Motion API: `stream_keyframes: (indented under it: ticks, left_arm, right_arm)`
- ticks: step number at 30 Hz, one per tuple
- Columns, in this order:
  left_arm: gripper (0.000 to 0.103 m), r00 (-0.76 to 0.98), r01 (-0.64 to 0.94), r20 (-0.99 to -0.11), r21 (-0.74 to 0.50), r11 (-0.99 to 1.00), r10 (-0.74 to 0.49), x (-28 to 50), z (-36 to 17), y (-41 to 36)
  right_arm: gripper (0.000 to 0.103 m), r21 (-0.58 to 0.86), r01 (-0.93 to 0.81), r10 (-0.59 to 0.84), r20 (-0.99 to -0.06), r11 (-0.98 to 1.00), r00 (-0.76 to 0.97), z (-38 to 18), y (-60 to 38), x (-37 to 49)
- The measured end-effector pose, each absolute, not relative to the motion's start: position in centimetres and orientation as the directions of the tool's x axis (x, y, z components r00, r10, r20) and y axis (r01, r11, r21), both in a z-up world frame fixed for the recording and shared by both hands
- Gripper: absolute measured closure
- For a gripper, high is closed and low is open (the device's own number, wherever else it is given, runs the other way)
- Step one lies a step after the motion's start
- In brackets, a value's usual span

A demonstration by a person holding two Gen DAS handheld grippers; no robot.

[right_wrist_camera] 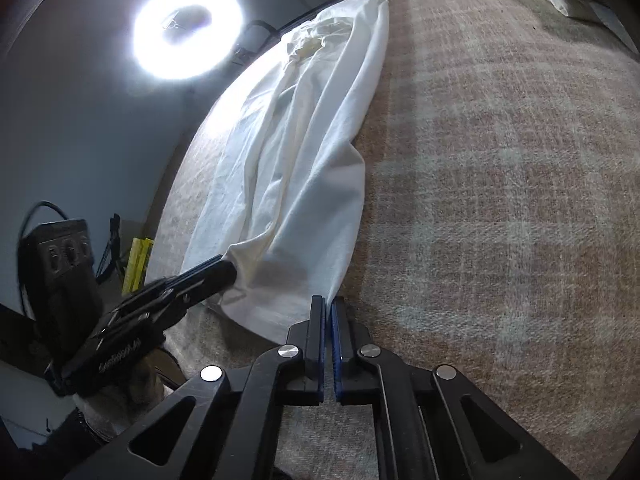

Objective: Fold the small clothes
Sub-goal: 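Move both tools to the hem end of the folded strip, then grasp the hem with both tools and lift it toward the collar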

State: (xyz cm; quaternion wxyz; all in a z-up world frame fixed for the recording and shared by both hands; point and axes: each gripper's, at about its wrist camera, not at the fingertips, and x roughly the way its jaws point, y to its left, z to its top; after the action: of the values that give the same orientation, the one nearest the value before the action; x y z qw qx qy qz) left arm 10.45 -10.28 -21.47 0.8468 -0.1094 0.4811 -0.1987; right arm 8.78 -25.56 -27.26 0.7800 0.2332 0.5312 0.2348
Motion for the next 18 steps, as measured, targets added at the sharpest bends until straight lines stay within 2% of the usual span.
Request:
stream_keyframes:
  ticks: [4,8,11,12,13,14,15,17,18]
  left_arm:
    - [0.101,0.452,0.202,-0.791,-0.359,0.911,-0.412,9.6,-22.6,-9.4]
    - [0.101,0.452,0.233,-0.797,-0.328,0.916,-0.401,9.2,-22.4,-10.0]
    - [0.09,0.456,0.24,-0.8,-0.312,0.919,-0.391,8.6,-21.4,-9.4]
    - [0.081,0.473,0.237,-0.795,-0.302,0.923,-0.381,8.3,-21.0,-8.9]
    - [0.064,0.499,0.229,-0.788,-0.281,0.932,-0.36,7.9,-20.4,-8.1]
    - [0.054,0.527,0.212,-0.781,-0.262,0.942,-0.335,7.5,-19.9,-7.0]
    - [0.042,0.552,0.188,-0.773,-0.25,0.95,-0.313,7.3,-19.5,-5.9]
    - [0.041,0.577,0.136,-0.775,-0.222,0.966,-0.259,7.3,-19.2,-3.4]
    - [0.041,0.569,0.109,-0.789,-0.208,0.972,-0.232,7.7,-19.5,-2.3]
  right_arm:
    - [0.103,0.642,-0.177,0.655,-0.659,0.746,0.37,-24.8,-26.2,7.3]
    - [0.103,0.597,-0.145,0.607,-0.72,0.789,0.336,-26.4,-25.6,7.2]
    - [0.098,0.588,-0.145,0.598,-0.724,0.796,0.343,-26.4,-25.6,7.2]
    - [0.082,0.591,-0.154,0.603,-0.716,0.792,0.351,-26.0,-25.8,7.1]
    - [0.06,0.591,-0.161,0.604,-0.707,0.79,0.368,-25.6,-26.0,7.0]
    - [0.055,0.585,-0.169,0.599,-0.702,0.793,0.386,-25.4,-26.4,6.8]
    - [0.055,0.586,-0.178,0.604,-0.696,0.79,0.387,-25.3,-26.3,6.7]
    - [0.057,0.594,-0.18,0.613,-0.698,0.784,0.369,-25.7,-26.0,6.9]
    - [0.062,0.597,-0.178,0.617,-0.703,0.783,0.355,-26.0,-25.8,7.0]
